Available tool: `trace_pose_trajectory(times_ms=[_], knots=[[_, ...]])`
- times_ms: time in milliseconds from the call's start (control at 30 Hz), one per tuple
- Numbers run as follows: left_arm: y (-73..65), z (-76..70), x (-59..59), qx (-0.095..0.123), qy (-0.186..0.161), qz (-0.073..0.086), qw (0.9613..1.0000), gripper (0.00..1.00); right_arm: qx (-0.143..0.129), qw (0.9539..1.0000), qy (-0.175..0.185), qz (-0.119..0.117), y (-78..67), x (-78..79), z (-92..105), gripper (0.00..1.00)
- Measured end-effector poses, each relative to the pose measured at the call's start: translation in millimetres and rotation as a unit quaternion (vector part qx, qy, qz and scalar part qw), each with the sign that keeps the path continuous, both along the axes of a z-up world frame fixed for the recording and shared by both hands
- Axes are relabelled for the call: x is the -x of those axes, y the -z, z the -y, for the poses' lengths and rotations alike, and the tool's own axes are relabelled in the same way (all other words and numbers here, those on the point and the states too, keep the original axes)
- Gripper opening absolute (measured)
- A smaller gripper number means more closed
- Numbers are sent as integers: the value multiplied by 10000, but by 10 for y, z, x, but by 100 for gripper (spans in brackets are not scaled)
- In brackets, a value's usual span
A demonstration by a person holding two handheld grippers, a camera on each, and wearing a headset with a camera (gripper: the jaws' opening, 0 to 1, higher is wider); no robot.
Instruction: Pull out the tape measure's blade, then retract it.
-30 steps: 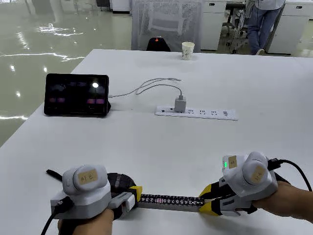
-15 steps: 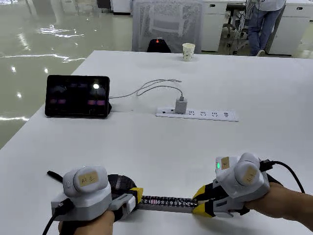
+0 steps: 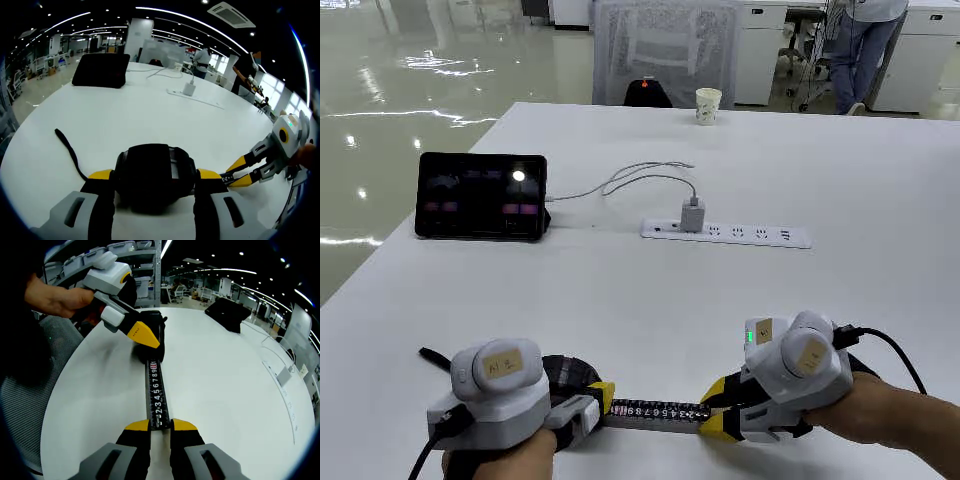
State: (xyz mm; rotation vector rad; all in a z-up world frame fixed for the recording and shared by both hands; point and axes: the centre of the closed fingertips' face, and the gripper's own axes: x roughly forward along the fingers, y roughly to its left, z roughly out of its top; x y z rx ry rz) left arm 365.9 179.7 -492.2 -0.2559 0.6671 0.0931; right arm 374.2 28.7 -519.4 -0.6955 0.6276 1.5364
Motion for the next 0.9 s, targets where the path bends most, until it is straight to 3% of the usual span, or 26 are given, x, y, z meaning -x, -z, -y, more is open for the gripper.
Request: trace_pose_trajectory(times_ms=[900], knots=[[2, -3, 1, 43, 0, -5, 10000, 59, -99, 9999, -53, -42, 7, 51, -317, 11]])
